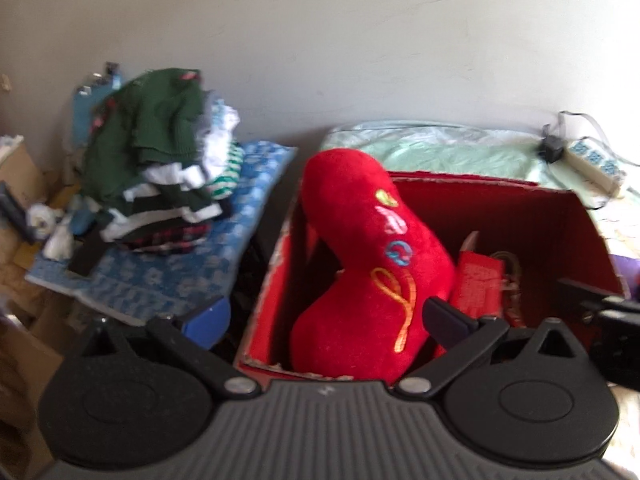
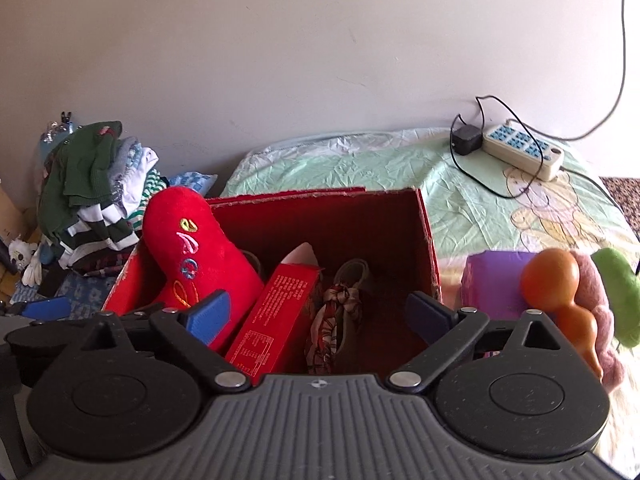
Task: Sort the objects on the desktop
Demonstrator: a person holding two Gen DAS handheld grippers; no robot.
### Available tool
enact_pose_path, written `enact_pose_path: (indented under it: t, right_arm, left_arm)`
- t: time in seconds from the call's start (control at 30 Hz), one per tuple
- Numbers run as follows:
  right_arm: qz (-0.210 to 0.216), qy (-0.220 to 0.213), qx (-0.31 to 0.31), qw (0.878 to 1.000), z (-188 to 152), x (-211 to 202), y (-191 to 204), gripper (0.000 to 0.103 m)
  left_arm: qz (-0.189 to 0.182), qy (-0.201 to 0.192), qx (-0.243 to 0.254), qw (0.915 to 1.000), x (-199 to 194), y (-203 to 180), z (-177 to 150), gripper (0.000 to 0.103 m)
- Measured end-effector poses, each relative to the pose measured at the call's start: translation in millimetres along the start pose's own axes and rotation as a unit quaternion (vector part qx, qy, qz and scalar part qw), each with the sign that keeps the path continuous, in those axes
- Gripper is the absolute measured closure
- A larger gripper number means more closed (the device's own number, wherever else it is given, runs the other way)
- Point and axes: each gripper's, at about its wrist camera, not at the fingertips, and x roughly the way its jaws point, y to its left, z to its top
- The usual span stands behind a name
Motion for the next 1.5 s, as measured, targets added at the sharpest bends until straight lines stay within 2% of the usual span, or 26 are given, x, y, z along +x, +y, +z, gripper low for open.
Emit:
enact_pose_path:
  t: [0.13,0.3,0.37,0.5,0.7,0.83,1.03,1.2,1.5]
  right_arm:
    - [-0.023,-0.005,0.011,1.000,-5.2,-2.6,5.6,0.008]
    - [-0.051,-0.011,0.024,0.998,-11.6,-5.9,12.6,0.012]
    - [-0.060,-0.014,0.029,0.998,-13.8,-7.3,14.9,0.012]
    - [-0.060,-0.009,0.050,0.997,-14.8,-4.7,15.3,0.012]
    - [-0.065,-0.012,0.037,0.997,-10.7,2.7,17.5,0.012]
    - [-0.067,-0.019,0.038,0.997,-7.8,7.2,15.8,0.012]
    - [-0.063,-0.012,0.011,0.998,-6.9,18.4,20.7,0.012]
    - [-0.056,-0.002,0.016,0.998,-7.4,24.2,19.3,0.012]
    - [-0.052,0.005,0.016,0.998,-8.3,26.9,19.4,0.012]
  left_arm:
    - [-0.009,-0.007,0.004,0.9999,4.8,4.0,0.4,0.001]
    - [-0.012,-0.019,0.035,0.9991,4.3,-0.7,0.1,0.001]
    - [-0.025,-0.014,0.041,0.9988,5.7,0.1,-0.1,0.001]
    - [-0.033,0.005,0.038,0.9987,11.9,4.5,-0.1,0.001]
    - [-0.042,0.008,0.021,0.9989,18.2,10.1,4.8,0.001]
    - [-0.029,0.009,0.031,0.9991,21.7,8.8,6.8,0.001]
    - [-0.035,0.022,0.021,0.9989,31.0,10.6,7.0,0.001]
    - [-0.035,0.039,0.016,0.9985,38.8,12.8,4.4,0.001]
    - [-0.030,0.043,0.021,0.9984,41.3,10.8,2.0,0.001]
